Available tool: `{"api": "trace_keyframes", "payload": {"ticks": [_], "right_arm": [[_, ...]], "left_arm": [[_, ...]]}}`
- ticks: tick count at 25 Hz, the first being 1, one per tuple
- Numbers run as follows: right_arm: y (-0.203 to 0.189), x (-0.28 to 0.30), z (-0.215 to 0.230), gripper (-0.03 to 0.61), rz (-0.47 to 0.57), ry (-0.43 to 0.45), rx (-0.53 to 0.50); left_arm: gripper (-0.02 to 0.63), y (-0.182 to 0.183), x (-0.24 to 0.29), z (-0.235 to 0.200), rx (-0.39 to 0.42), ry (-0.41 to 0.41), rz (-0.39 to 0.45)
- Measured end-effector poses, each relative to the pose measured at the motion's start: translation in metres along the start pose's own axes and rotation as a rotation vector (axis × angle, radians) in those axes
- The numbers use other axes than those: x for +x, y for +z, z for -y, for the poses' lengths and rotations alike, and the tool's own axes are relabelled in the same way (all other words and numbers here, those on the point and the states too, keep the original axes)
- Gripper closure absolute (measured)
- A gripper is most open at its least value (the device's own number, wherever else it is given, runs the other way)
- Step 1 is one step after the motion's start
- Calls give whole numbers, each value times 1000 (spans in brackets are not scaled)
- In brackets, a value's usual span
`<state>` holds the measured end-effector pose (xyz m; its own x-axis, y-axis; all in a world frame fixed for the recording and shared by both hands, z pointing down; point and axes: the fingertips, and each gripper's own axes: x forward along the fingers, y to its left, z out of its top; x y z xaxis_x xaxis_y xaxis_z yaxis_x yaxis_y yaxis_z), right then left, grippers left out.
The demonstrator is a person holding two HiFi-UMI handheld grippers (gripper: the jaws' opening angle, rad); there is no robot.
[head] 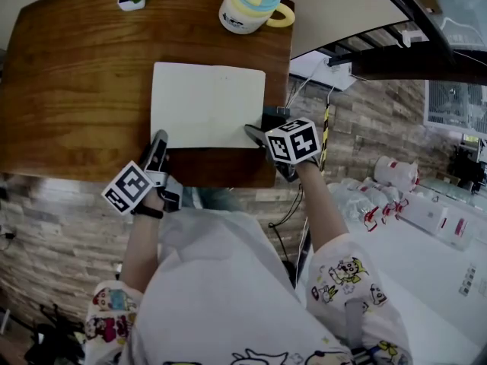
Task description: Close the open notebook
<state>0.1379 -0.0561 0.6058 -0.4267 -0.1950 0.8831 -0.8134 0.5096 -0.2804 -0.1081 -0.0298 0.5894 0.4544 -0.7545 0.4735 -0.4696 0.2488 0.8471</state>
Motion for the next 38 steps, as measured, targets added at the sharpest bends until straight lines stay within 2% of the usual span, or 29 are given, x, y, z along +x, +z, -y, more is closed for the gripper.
{"api": "trace_keyframes", "payload": {"ticks": [3, 8, 13, 27, 38], "right_arm": [[1, 0, 0, 348, 10, -2, 7], [1, -1, 0, 348, 43, -8, 27], [-1, -1, -3, 353, 58, -9, 65], [-17, -2, -31, 402, 127, 12, 157], [-24, -25, -39, 433, 271, 25, 248]], "left_arm": [[564, -1, -1, -3, -1, 8, -5], [583, 2, -4, 10, 44, -42, -19], [595, 4, -6, 16, 54, -70, -36], [607, 16, -25, 40, 252, -77, -76], [607, 9, -29, 60, 409, -44, -93]]}}
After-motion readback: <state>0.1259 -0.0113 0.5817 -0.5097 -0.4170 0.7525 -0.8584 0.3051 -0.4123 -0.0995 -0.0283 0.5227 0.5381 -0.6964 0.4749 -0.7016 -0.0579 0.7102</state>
